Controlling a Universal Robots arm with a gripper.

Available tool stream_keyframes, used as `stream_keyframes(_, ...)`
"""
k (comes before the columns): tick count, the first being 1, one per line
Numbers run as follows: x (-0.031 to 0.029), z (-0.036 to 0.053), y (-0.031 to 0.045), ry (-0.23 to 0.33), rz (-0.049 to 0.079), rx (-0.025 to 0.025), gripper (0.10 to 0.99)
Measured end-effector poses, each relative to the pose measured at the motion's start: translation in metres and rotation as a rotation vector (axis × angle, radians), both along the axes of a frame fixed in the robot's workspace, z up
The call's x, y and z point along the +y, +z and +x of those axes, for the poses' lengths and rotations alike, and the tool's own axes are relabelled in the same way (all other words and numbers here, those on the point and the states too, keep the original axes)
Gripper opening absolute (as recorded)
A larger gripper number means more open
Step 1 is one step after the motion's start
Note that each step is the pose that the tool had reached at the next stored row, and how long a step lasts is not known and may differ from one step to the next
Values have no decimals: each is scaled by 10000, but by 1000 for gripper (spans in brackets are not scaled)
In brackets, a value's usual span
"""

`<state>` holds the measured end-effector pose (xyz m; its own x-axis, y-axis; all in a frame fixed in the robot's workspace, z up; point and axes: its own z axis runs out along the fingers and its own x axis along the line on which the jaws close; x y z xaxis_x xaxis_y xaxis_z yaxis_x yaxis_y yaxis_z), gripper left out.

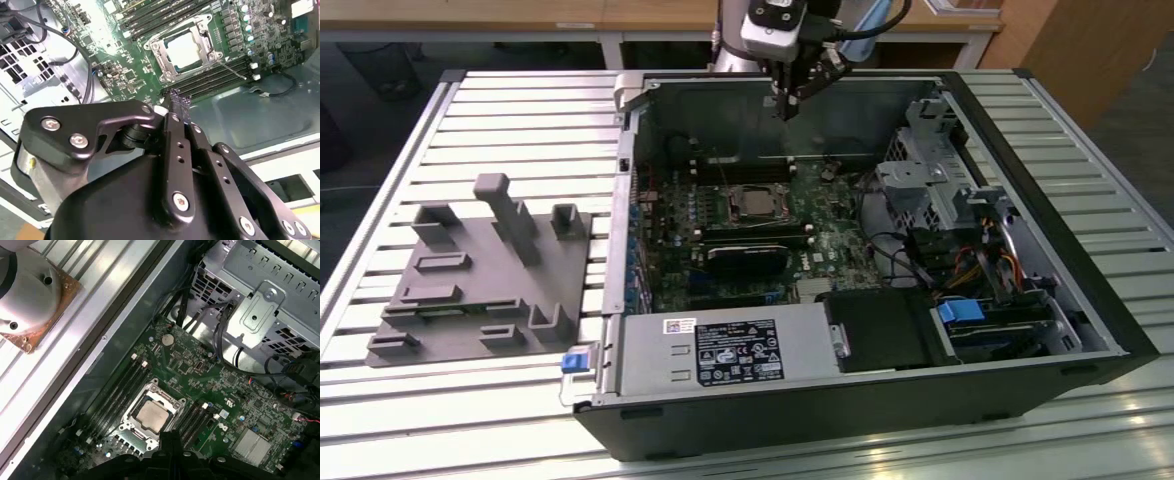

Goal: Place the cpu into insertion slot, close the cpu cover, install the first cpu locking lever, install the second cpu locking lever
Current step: 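Close the cpu cover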

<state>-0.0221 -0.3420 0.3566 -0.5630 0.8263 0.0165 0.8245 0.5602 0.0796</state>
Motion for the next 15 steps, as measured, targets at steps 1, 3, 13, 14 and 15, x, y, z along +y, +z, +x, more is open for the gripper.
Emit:
stream_keyframes(1,0,0,-1,-16,0,0,106)
stream_keyframes(3,0,0,-3,-17,-1,1,106)
stream_keyframes(13,2,0,-126,-443,-5,75,106)
stream_keyframes(14,2,0,-140,-608,-8,77,106)
stream_keyframes(15,3,0,-153,-771,-11,80,106)
